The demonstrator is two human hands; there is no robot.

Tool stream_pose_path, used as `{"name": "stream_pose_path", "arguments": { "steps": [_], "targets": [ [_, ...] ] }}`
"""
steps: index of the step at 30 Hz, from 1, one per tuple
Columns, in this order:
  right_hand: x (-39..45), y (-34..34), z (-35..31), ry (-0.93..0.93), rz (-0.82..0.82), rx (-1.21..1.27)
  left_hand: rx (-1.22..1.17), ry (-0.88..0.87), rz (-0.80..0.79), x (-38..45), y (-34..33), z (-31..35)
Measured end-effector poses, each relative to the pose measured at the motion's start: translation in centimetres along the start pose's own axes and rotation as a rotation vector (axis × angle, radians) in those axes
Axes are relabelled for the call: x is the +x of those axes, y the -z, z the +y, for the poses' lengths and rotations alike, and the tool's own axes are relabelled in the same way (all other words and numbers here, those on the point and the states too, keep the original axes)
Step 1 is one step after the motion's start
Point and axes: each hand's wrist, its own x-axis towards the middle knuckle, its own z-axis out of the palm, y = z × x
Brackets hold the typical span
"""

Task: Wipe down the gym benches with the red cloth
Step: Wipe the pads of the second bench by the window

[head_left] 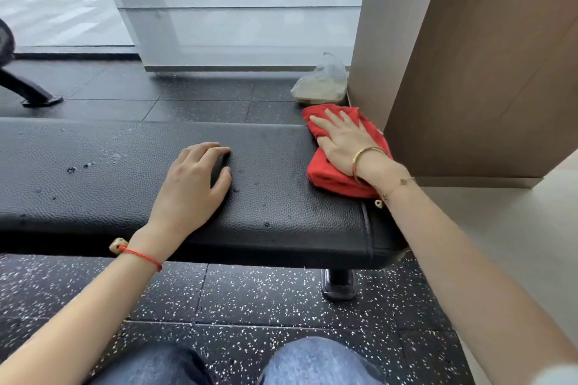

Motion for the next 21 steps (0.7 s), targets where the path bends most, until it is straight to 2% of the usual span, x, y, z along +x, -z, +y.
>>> {"name": "stream_pose_path", "arguments": {
  "steps": [3,9,13,16,21],
  "targets": [
    [0.1,-0.6,-1.8,0.095,-0.010,-0.045,0.006,0.004,-0.005,0.0,0.1,0.1],
    [-6.7,-0.6,-0.8,0.316,0.006,-0.007,-0.001,0.007,-0.015,0.0,0.3,0.3],
    [-5.4,-0.1,-0.3,0.238,-0.025,0.013,-0.007,0.011,-0.010,0.0,0.4,0.2],
    [-1.9,-0.3,-2.3,0.159,-0.029,-0.009,-0.029,0.008,-0.003,0.0,0.3,-0.1],
    [-0.6,-1.8,-8.1,0.235,-0.034,-0.040,-0.096,0.033,0.061,0.1,0.8,-0.6]
  ]
}}
